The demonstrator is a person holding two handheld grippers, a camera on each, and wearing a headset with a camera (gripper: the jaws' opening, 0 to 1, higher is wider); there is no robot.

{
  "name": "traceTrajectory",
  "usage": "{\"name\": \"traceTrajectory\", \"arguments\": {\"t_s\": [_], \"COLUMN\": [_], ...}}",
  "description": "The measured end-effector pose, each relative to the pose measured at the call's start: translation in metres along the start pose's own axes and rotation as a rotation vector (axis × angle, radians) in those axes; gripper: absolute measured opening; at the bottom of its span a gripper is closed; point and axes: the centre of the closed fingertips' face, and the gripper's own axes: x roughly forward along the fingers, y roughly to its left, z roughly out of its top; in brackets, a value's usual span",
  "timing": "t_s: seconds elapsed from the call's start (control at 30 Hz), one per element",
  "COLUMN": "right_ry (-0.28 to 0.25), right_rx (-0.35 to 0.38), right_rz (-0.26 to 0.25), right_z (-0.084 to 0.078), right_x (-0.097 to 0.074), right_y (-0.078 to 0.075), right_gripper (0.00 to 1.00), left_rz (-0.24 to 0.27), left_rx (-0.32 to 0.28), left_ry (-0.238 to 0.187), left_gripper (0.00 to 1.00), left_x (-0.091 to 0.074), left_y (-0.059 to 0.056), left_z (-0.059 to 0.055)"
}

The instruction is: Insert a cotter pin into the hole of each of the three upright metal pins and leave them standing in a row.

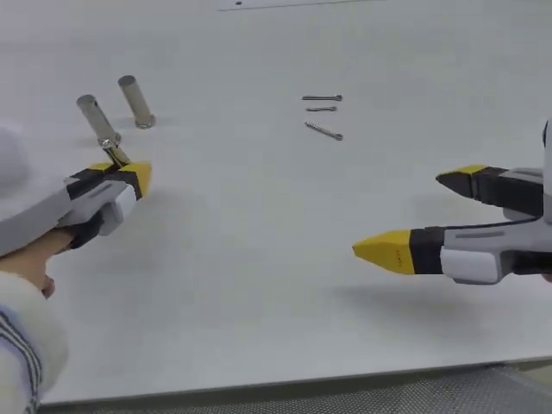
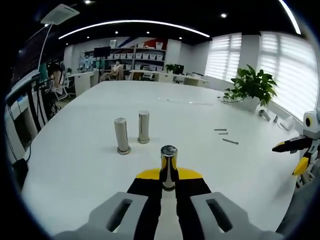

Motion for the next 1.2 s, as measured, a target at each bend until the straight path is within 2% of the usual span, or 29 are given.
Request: {"name": "traceTrajectory", "arguments": {"t_s": [0.2, 0.27, 0.53, 0.63, 0.8, 1.0, 1.2], "right_ry": [0.006, -0.001, -0.010, -0.036, -0.031, -0.043, -0.034], "right_rx": [-0.022, -0.027, -0.039, -0.020, -0.032, -0.028, -0.036], "right_rz": [0.014, 0.025, 0.031, 0.044, 0.044, 0.055, 0.061], "right_z": [-0.001, 0.001, 0.005, 0.008, 0.007, 0.011, 0.010], "right_x": [0.001, 0.001, 0.002, 0.001, 0.000, 0.002, 0.004], "right_y": [0.005, 0.008, 0.008, 0.010, 0.011, 0.013, 0.014], "right_gripper": [0.92, 0.92, 0.92, 0.92, 0.92, 0.92, 0.92], "left_rz": [0.016, 0.022, 0.020, 0.021, 0.033, 0.041, 0.047], "left_rx": [0.017, 0.045, 0.048, 0.071, 0.060, 0.100, 0.056], "left_ry": [0.018, 0.027, 0.044, 0.047, 0.054, 0.032, 0.013], "left_gripper": [0.07, 0.07, 0.07, 0.07, 0.07, 0.07, 0.07], "left_x": [0.000, 0.001, 0.004, 0.004, 0.003, 0.003, 0.002], "left_y": [0.000, 0.000, -0.004, -0.005, -0.003, -0.002, -0.001], "left_z": [-0.008, -0.011, -0.020, -0.022, -0.025, -0.025, -0.025]}}
